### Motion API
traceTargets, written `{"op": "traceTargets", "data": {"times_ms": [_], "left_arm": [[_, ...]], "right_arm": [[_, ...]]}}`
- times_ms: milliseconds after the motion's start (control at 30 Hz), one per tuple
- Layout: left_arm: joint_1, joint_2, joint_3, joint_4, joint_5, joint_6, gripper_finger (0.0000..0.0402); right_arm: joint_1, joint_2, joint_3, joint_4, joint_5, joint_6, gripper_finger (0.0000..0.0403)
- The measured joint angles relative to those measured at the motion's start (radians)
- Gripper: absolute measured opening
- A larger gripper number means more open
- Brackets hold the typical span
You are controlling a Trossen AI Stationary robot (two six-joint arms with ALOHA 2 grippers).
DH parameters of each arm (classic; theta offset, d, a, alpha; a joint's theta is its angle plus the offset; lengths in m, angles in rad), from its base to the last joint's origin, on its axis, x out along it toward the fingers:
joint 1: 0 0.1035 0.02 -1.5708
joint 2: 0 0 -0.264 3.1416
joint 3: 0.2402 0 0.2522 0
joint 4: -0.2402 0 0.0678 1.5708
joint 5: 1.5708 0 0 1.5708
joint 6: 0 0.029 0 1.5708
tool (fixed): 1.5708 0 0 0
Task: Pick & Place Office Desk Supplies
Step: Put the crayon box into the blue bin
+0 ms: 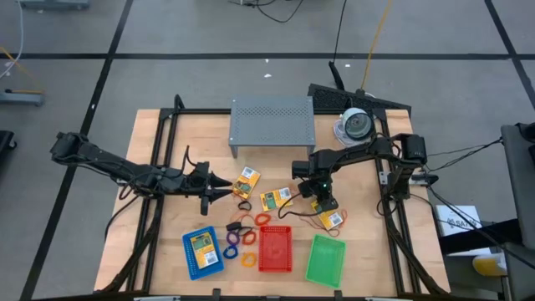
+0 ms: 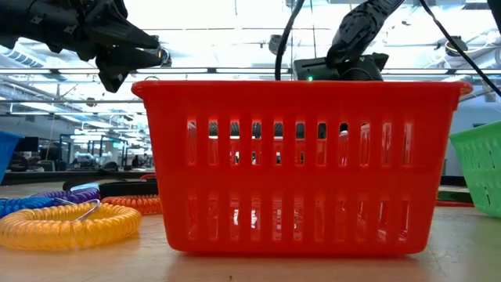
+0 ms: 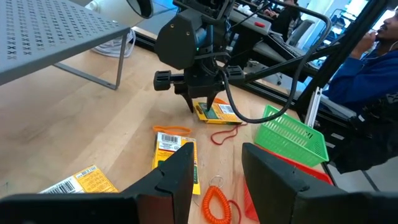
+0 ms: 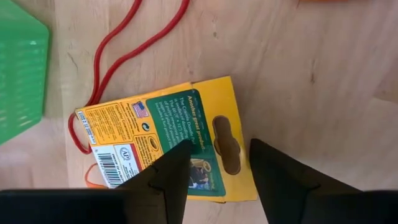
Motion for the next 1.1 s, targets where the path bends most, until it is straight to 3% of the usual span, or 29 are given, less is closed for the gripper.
{"op": "traceTargets", "data": {"times_ms": [467,867,1100], "left_arm": [[0.000,0.000,0.000,0.000,-0.001,-0.002,0.0143],[0.000,0.000,0.000,0.000,-0.003,-0.002,0.0143],[0.000,0.000,0.000,0.000,-0.004,-0.004,0.0143]], "right_arm": [[0.000,0.004,-0.002,-0.001,-0.004,0.000,0.0100],[0.003,0.007,-0.005,-0.008,-0.011,-0.025,0.0009],[0.003,0.006,-0.005,-0.008,-0.006,-0.010,0.0002]]}}
